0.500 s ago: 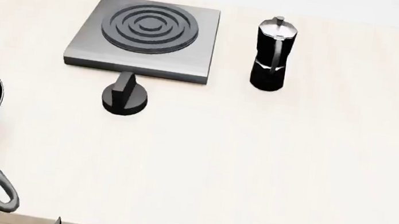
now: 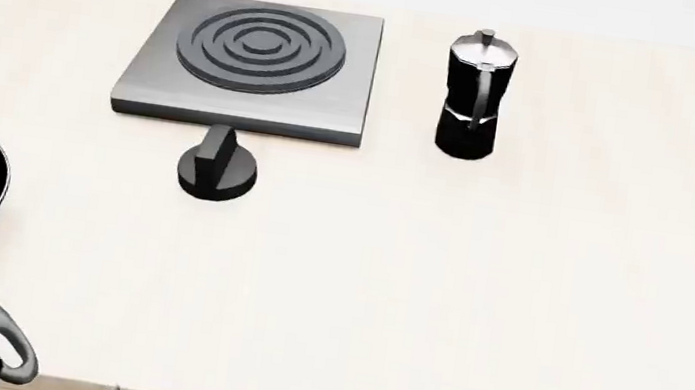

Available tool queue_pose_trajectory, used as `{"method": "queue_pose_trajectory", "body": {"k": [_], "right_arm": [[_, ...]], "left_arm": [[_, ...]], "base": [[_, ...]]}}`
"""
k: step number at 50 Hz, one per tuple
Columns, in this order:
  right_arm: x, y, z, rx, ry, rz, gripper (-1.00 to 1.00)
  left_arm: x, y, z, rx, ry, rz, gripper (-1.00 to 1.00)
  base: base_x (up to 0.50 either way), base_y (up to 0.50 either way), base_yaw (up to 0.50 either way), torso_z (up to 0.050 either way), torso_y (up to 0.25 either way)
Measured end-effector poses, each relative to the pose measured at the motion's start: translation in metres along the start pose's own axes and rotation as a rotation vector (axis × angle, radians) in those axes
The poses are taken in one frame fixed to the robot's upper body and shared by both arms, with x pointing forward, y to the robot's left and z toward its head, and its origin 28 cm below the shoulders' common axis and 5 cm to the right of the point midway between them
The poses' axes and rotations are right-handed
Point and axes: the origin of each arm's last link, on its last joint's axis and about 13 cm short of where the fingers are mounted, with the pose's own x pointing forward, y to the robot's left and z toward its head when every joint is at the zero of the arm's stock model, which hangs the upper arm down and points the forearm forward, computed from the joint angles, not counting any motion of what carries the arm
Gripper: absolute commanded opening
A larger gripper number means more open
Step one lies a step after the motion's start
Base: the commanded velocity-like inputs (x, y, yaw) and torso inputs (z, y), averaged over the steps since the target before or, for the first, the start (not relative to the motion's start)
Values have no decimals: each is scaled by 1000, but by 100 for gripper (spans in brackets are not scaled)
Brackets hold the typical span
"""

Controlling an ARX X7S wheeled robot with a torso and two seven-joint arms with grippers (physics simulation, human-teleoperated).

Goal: Turn on the stove.

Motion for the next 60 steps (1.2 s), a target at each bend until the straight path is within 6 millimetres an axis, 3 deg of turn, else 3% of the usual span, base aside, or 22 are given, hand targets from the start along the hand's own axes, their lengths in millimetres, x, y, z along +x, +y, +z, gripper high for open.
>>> {"method": "queue_pose_trajectory", "body": {"k": [40, 48, 60], "right_arm": [[-12, 10, 131, -87, -198, 96, 100], [-12, 10, 147, -95, -243, 104, 100], [-11, 9, 153, -111, -268, 98, 100]], "left_arm": [[-2, 3, 124, 38, -250, 2, 100], [0, 4, 140, 37, -298, 2, 100], [2, 4, 147, 35, -323, 5, 100]], "base": [[0, 0, 0, 0, 0], [0, 0, 0, 0, 0], [0, 4, 0, 0, 0]]}}
